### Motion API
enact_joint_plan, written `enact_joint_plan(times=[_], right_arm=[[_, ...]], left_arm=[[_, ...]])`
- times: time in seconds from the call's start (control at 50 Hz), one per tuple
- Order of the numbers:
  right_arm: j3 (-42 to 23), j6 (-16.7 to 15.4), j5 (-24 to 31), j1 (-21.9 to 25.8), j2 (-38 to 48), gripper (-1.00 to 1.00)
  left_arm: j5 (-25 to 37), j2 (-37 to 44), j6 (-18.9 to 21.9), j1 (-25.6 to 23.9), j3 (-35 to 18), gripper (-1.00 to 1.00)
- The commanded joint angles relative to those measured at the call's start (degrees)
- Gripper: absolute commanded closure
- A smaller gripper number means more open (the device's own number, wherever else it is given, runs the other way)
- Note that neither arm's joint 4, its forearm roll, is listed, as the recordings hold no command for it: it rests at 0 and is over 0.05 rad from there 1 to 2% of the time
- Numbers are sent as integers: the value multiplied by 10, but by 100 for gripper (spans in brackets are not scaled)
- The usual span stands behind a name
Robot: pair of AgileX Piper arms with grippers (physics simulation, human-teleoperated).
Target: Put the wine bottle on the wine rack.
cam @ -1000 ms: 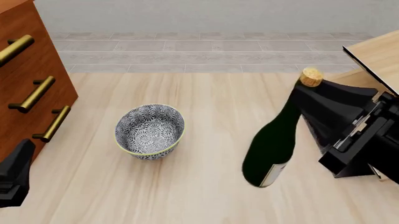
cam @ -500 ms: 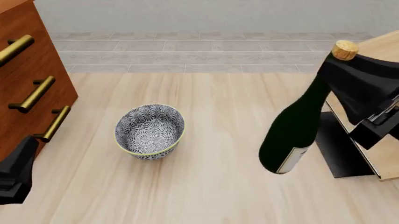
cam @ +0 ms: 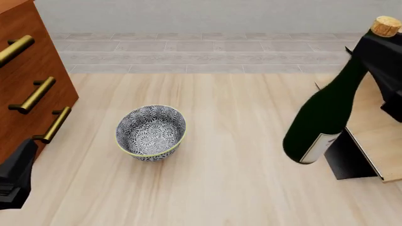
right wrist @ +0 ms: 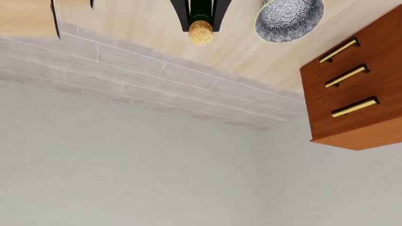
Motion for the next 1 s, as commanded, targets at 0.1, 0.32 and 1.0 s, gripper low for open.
enact_joint_plan(times=[0.1, 0.32, 1.0], right_arm=[[-40, 30, 43, -65, 3, 100], [-70, 47, 61, -108, 21, 100], [-155, 129, 100, -211, 48, 100]], left_arm=[[7, -6, -5, 1, 0, -100], [8, -7, -6, 0, 0, -100], [6, -7, -7, -3, 0, -100]])
